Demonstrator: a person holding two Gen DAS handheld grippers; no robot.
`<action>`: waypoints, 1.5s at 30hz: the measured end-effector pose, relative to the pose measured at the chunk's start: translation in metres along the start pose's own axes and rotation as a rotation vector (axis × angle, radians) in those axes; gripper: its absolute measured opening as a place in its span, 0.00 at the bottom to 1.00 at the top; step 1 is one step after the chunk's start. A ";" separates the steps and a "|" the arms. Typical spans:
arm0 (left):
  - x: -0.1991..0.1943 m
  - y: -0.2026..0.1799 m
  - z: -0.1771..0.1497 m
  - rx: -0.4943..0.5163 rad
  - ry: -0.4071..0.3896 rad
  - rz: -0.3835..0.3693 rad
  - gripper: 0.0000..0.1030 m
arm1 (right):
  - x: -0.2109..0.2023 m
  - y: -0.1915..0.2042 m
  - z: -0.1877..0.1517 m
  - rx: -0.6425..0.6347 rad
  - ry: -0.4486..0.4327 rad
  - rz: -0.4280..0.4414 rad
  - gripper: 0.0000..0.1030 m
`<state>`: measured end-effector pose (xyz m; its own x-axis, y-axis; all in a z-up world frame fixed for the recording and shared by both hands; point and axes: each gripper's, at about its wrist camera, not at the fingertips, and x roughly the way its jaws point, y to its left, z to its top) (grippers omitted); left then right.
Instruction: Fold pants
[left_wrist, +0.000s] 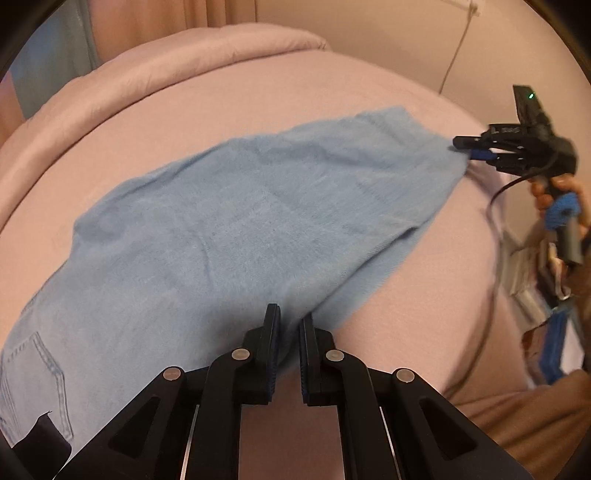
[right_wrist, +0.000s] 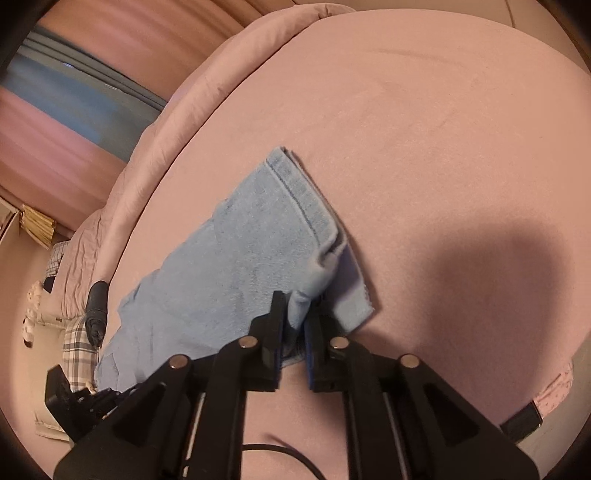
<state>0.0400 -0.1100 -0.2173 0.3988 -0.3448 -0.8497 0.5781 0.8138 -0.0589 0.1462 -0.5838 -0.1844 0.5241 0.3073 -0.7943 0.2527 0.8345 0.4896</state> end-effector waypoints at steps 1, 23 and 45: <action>-0.006 0.005 -0.001 -0.018 -0.010 -0.022 0.04 | -0.012 0.003 0.002 -0.019 -0.052 -0.063 0.30; -0.062 0.164 -0.126 -0.502 -0.076 0.099 0.04 | 0.137 0.295 -0.145 -0.940 0.613 0.152 0.29; -0.058 0.226 -0.053 -0.518 -0.133 0.310 0.48 | 0.245 0.373 -0.056 -0.549 0.607 0.337 0.40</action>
<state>0.1097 0.1188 -0.2092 0.5977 -0.0837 -0.7973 0.0131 0.9954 -0.0946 0.3233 -0.1718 -0.2159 -0.0616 0.6361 -0.7692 -0.3455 0.7094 0.6143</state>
